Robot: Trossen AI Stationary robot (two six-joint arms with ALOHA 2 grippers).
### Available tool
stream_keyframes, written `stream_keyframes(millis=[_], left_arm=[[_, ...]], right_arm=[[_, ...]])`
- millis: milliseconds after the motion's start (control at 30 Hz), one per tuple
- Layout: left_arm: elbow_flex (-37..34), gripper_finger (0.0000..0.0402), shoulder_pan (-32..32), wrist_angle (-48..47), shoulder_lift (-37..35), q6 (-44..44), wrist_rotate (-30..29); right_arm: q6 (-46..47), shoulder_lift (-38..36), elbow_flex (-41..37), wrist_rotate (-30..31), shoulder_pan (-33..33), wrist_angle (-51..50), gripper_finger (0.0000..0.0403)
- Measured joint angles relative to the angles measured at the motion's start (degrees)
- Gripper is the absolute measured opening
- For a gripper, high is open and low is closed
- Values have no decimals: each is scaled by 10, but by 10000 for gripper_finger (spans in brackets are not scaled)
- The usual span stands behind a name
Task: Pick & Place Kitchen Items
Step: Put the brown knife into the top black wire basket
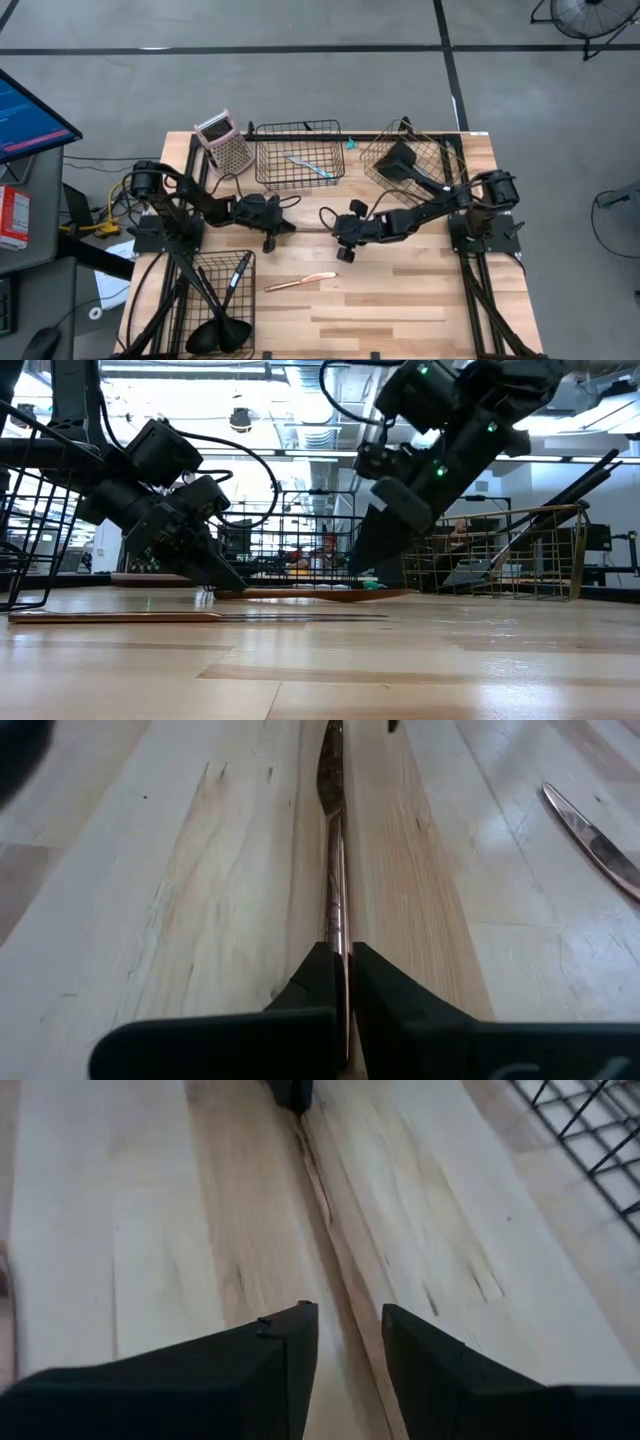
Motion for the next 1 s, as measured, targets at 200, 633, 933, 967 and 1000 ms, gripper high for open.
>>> stream_keyframes(millis=[200, 633, 933, 967, 1000], left_arm=[[0, 3, 0, 0, 0, 0, 1], [1, 0, 0, -1, 0, 2, 4], [1, 0, 0, -1, 0, 2, 4], [1, 0, -1, -1, 0, 2, 4], [1, 0, -1, -1, 0, 2, 4]], right_arm=[[-46, 0, 0, -4, -19, 0, 114], [-112, 17, 0, -57, -50, -10, 205], [-148, 35, 2, -60, -41, -21, 232], [-148, 38, 2, -62, -39, -24, 227], [-144, 49, 5, -61, -39, -23, 221]])
